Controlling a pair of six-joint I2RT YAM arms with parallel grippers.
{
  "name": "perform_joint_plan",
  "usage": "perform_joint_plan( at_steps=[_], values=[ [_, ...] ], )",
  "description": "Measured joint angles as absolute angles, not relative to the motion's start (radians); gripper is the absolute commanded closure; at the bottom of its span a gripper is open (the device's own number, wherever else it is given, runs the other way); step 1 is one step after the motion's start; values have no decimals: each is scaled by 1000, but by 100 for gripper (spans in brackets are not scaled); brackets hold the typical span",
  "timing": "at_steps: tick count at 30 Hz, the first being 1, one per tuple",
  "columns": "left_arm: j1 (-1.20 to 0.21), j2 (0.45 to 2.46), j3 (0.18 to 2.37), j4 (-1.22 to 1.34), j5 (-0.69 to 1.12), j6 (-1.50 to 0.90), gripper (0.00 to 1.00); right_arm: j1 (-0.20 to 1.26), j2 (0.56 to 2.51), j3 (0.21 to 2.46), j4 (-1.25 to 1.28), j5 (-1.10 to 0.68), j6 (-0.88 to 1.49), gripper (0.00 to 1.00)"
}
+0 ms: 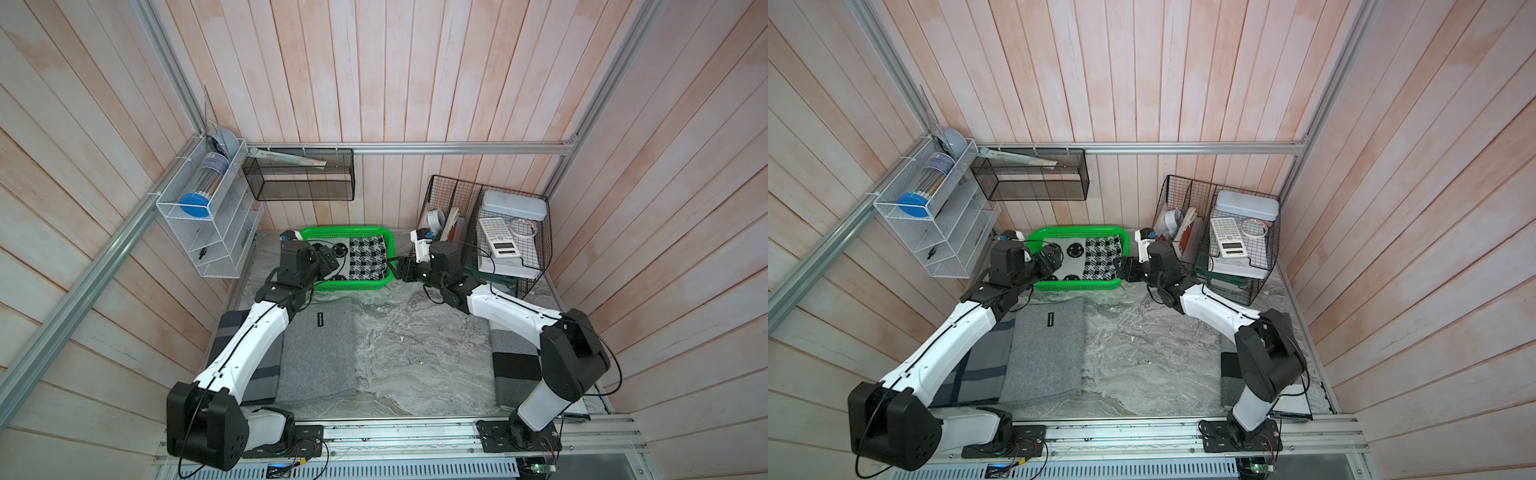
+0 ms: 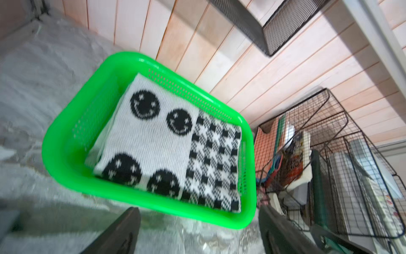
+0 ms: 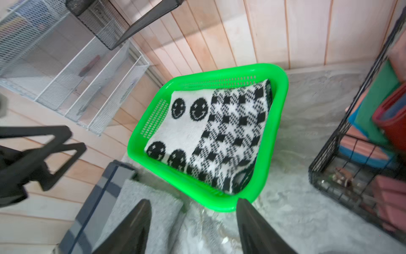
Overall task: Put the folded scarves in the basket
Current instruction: Adjust the scarf at the center of the board.
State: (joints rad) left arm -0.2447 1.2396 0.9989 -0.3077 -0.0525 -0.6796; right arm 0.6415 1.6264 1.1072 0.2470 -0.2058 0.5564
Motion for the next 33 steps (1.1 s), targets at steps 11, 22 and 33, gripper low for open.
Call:
perform_joint_plan(
  at_steps=[11, 22, 33],
  values=[
    [-347, 849, 695, -520, -143, -875, 13, 866, 1572, 898, 319, -155, 723, 25],
    [-359, 780, 596, -562, -167, -974, 13, 943, 1766, 922, 355, -104, 870, 17],
    [-360, 703, 497, -558, -210, -1015, 13, 952, 1861, 997, 343, -87, 890, 17]
  ],
)
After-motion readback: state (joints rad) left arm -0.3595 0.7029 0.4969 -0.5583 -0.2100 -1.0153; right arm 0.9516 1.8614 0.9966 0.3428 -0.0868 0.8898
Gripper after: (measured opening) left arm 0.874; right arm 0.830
